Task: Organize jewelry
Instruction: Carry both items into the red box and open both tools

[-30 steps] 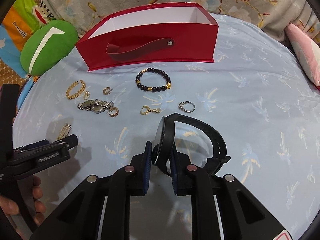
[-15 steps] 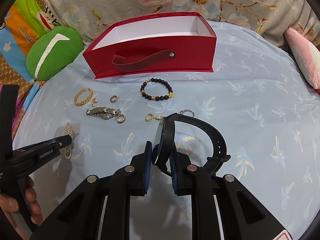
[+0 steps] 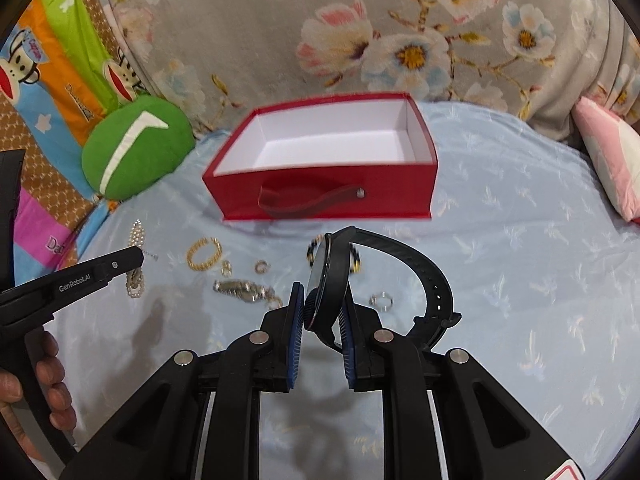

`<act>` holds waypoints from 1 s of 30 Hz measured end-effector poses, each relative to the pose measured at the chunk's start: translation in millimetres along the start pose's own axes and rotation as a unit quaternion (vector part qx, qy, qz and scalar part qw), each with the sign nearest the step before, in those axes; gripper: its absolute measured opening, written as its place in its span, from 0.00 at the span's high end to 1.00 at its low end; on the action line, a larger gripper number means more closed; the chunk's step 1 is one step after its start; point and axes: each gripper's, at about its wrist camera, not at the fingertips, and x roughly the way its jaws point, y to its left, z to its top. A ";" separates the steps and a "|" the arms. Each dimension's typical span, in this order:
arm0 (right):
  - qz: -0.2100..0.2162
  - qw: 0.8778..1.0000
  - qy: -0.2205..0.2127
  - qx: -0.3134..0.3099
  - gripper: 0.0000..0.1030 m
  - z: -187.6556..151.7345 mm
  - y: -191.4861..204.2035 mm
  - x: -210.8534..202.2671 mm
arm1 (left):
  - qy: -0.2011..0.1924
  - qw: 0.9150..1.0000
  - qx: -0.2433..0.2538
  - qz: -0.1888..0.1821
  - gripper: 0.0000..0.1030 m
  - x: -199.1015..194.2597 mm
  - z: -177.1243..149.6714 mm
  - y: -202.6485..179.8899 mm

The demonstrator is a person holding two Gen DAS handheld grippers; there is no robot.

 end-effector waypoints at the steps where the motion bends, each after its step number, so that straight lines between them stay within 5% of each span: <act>1: 0.001 1.000 -0.008 -0.002 0.85 7.7 -0.8 -2.1 | -0.010 1.000 0.004 -0.001 0.86 -2.6 7.5 -3.2; 9: 0.014 0.998 -0.060 -0.012 0.85 73.2 -6.2 -1.1 | -0.074 0.997 0.032 0.002 0.86 0.6 72.0 -32.1; 18: 0.026 0.998 -0.063 -0.015 0.85 154.0 -16.4 59.3 | -0.090 0.995 0.050 0.010 0.86 64.4 138.7 -55.5; 30: 0.014 1.000 -0.017 -0.007 0.84 204.0 -29.3 174.5 | -0.046 0.997 0.058 0.018 0.86 169.3 184.3 -66.9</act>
